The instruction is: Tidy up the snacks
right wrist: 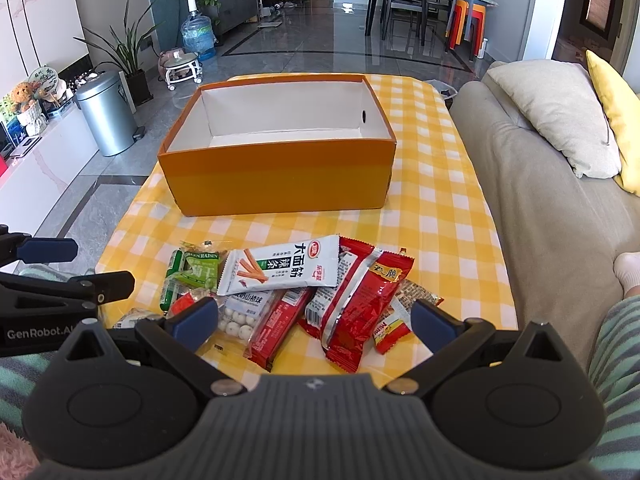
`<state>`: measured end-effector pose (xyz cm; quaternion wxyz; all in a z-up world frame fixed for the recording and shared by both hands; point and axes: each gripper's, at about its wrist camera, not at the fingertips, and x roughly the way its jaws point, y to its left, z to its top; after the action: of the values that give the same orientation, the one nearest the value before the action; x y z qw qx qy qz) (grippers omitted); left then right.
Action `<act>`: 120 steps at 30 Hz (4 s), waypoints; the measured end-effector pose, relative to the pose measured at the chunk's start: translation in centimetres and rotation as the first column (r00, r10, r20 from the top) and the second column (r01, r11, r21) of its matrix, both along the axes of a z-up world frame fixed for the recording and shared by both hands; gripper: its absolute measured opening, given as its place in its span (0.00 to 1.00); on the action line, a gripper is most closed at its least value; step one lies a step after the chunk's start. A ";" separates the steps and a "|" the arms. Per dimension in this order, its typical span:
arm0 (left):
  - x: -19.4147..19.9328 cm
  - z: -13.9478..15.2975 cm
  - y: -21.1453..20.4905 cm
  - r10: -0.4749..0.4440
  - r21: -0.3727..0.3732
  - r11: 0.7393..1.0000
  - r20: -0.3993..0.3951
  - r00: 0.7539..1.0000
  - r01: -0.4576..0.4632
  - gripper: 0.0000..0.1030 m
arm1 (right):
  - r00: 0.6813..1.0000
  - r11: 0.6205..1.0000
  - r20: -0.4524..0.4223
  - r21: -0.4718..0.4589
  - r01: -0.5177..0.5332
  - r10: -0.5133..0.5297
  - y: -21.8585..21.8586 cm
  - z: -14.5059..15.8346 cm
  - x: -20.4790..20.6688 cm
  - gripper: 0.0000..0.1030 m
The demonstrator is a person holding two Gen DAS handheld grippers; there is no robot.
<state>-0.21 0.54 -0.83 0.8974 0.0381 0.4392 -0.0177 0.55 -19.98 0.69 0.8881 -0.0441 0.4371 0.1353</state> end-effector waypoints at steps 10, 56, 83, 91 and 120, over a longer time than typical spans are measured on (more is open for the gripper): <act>0.0 -0.1 0.2 0.009 -0.001 1.000 -0.009 1.000 -0.009 0.81 | 1.000 1.000 -0.012 -0.003 -0.001 0.001 0.1 -0.1 0.2 0.96; 3.2 -5.6 0.9 -0.202 -0.028 0.978 -0.364 0.909 0.207 0.78 | 0.963 0.995 -0.259 0.049 0.084 -0.069 -2.1 -6.6 4.1 0.69; 6.6 -10.2 2.4 0.033 -0.136 0.984 -0.483 0.875 -0.112 0.64 | 0.983 0.997 -0.178 0.046 0.062 -0.053 -1.8 -11.6 7.9 0.57; 6.5 -10.3 2.6 0.044 -0.130 0.984 -0.471 0.881 -0.118 0.59 | 0.967 0.994 -0.251 0.075 0.074 -0.053 -1.8 -13.6 8.0 0.52; 10.1 4.9 -2.2 -0.063 -0.165 0.985 -0.099 0.993 0.046 0.49 | 0.995 0.990 -0.059 0.106 0.092 -0.086 -4.1 -0.7 3.5 0.44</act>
<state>9.90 -1.71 4.07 0.8727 -0.0245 0.4811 -0.0799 4.05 -24.03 -0.04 0.8821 0.0276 0.4546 0.1204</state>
